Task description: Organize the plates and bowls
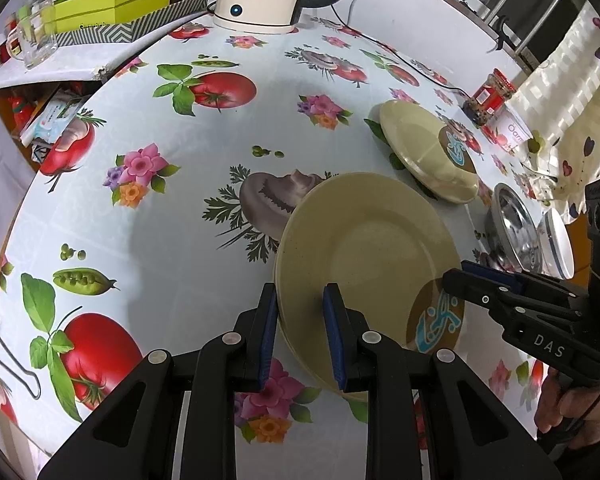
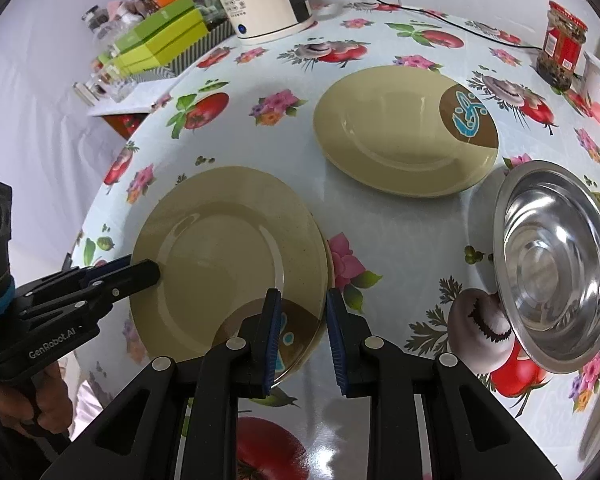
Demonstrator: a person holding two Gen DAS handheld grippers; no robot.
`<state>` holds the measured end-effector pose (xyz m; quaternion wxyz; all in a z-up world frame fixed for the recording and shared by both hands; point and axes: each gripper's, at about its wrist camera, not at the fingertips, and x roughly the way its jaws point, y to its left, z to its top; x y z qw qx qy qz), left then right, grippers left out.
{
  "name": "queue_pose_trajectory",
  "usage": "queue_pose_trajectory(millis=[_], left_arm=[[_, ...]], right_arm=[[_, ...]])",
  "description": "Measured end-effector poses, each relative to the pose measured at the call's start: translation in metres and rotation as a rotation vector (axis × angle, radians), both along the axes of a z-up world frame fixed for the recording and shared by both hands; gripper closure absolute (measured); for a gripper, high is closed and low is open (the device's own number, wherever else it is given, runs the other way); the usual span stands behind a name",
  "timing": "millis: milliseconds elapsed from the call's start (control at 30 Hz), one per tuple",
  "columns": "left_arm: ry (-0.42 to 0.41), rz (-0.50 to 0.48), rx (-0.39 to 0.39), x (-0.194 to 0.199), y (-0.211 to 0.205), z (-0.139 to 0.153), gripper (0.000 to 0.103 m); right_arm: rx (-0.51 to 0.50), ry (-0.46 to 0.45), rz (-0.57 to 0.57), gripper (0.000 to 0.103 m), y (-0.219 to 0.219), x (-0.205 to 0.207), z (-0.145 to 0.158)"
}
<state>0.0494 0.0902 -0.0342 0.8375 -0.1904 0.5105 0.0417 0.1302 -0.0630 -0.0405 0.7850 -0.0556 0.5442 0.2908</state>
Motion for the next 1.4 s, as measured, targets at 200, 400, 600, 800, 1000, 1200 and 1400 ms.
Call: queue_pose_trajectory(millis=[200,400,600,800,1000,1200,1400], left_arm=[[0.0,-0.005,0.009,0.0,-0.002,0.0,0.079],[0.001,-0.01,0.013,-0.001,-0.003,-0.002,0.079],[-0.006,-0.006,0.012,-0.002,0.0,-0.001,0.079],[-0.058,0.002,0.016,-0.006,0.004,0.014,0.079],[-0.105,-0.017,0.014,-0.008,-0.003,0.03,0.079],[-0.139,-0.047,0.012,-0.007,-0.013,0.04,0.079],[-0.149,-0.055,0.014,-0.007,-0.016,0.042,0.079]], right_arm=[[-0.01,-0.011,0.006,0.08,0.002,-0.001,0.0],[-0.011,-0.016,0.011,0.08,0.002,-0.001,0.0],[-0.005,-0.021,0.01,0.08,0.0,-0.002,0.0],[0.023,-0.039,-0.005,0.08,-0.01,-0.005,0.007],[0.065,-0.073,-0.008,0.067,-0.019,-0.011,0.021],[0.107,-0.107,0.003,0.06,-0.024,-0.018,0.034],[0.117,-0.126,0.0,0.058,-0.03,-0.021,0.042]])
